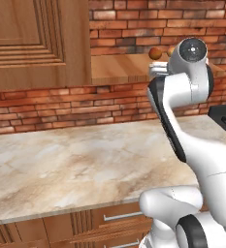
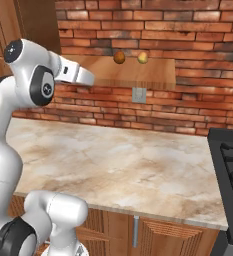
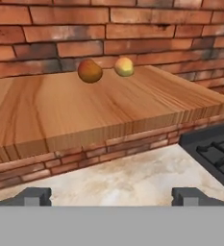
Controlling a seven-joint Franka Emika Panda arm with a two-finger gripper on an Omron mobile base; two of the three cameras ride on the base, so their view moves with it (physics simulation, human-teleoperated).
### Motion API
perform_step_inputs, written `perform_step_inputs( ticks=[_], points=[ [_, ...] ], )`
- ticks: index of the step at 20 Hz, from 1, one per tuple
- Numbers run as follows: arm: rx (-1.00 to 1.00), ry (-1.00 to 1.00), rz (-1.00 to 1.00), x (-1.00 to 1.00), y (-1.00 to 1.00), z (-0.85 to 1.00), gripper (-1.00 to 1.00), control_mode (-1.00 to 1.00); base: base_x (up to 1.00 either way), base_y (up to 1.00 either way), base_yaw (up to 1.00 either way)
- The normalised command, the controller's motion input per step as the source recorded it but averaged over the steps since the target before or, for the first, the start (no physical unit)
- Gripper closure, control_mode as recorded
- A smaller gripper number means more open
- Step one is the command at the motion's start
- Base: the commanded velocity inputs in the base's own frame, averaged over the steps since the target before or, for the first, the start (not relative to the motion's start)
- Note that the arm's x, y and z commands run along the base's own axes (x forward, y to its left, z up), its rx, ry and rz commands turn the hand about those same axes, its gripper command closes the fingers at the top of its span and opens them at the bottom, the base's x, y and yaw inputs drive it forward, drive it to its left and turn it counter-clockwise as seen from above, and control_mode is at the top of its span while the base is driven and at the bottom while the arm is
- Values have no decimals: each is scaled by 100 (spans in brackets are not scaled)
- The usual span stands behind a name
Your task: Pick the mangos from the cabinet and place them in one bowl. Pick the bell pepper from the sink and place it in the other bowl.
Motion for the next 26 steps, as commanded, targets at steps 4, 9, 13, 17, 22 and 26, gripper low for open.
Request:
perform_step_inputs(
  ticks=[4, 9, 13, 17, 22, 26],
  points=[
    [1, 17, 0, 47, -21, 26, -100, -100, 0, 0, 0],
    [4, 13, 0, 46, -3, 36, -100, -100, 0, 0, 0],
    [5, 2, 0, 46, -12, 6, -100, -100, 0, 0, 0],
    [3, 7, 0, 55, -27, 0, -100, -100, 0, 0, 0],
    [2, 11, 0, 68, -26, -2, -100, -100, 0, 0, 0],
    [2, 10, 4, 69, -18, -5, -100, -100, 0, 0, 0]
  ],
)
